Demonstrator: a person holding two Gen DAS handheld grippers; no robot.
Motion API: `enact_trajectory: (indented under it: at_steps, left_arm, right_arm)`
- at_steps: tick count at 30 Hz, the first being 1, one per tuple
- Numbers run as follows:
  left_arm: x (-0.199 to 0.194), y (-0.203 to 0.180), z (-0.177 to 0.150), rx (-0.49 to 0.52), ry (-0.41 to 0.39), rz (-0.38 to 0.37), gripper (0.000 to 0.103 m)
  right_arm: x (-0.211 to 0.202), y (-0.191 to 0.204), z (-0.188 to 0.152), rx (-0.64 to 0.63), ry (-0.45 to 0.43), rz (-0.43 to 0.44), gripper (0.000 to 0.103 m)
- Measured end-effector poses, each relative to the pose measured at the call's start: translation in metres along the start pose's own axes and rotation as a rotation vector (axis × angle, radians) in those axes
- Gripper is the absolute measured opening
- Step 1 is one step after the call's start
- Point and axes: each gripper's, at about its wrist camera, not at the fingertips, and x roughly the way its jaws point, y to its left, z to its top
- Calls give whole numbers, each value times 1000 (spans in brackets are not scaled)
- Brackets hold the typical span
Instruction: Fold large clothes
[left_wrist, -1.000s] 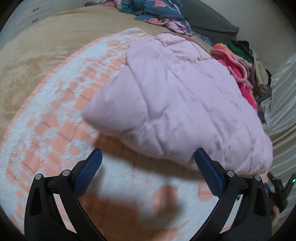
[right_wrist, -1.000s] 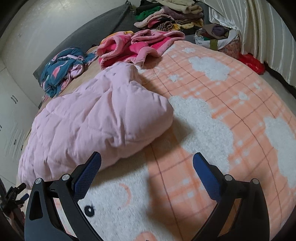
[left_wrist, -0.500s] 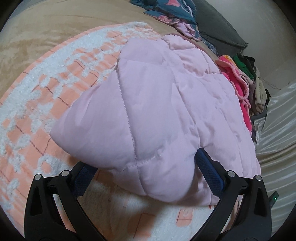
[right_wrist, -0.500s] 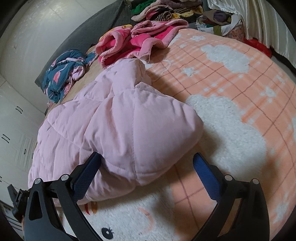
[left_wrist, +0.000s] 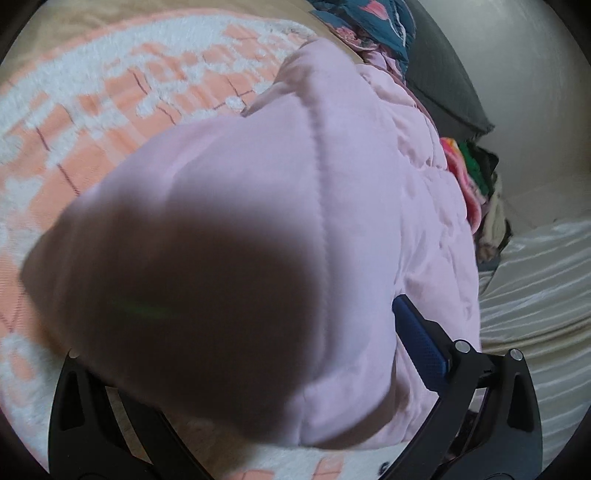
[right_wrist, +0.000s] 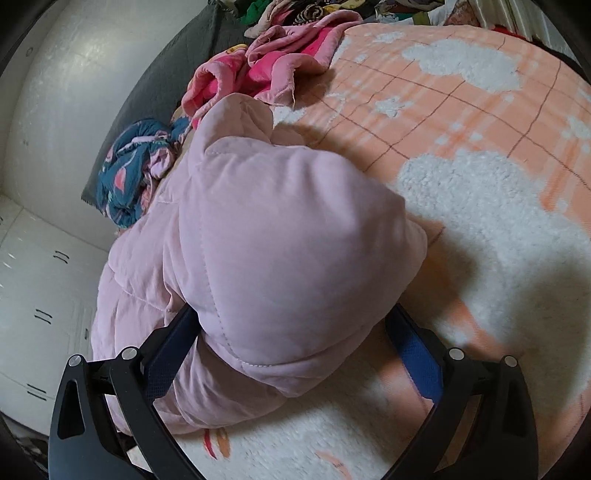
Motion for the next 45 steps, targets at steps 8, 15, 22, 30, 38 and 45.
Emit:
enact_trajectory:
  at_steps: [8, 15, 22, 30, 38, 45]
  left_arm:
    - [-12, -23, -2, 111, -56, 28, 72]
    - [-31, -63, -11, 373, -105, 127, 41]
    - [-53, -88, -17, 543, -149, 205, 33]
    - [-76, -85, -30, 612, -148, 247, 31]
    - [-98, -74, -47, 651, -148, 264, 31]
    - [-115, -69, -65, 683, -159, 265, 31]
  right_arm:
    - [-8, 22, -4, -133, -41, 40, 40]
    - [-27, 68, -21, -398, -129, -86, 26]
    - [-53, 106, -38, -590, -196, -134, 24]
    - [-90, 126, -62, -706, -248, -105, 24]
    - [-122, 124, -98, -741, -261, -88, 24]
    - [-141, 112, -119, -727, -254, -84, 24]
